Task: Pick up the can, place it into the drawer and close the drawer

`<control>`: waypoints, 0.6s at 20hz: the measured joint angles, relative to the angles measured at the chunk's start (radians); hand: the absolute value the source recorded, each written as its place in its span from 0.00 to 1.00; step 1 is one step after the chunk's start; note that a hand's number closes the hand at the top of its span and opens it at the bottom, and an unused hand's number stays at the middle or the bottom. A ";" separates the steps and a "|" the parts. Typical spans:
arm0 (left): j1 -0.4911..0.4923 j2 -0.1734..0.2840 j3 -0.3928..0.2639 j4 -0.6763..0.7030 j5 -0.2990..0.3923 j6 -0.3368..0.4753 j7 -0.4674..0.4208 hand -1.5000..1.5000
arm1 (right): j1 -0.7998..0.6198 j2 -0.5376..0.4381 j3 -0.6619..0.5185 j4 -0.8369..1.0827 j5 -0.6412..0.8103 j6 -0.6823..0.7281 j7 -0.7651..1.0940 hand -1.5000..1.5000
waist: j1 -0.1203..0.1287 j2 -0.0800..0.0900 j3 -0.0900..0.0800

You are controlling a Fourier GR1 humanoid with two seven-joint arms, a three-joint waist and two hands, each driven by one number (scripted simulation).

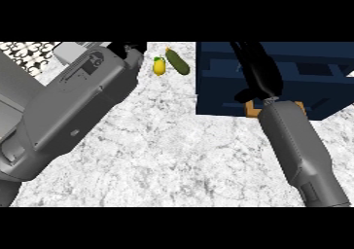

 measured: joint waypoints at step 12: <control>0.041 0.074 0.004 -0.140 -0.040 0.025 0.082 0.00 | -0.183 -0.029 -0.098 0.317 0.020 -0.222 -0.018 0.00 | 0.025 0.020 0.009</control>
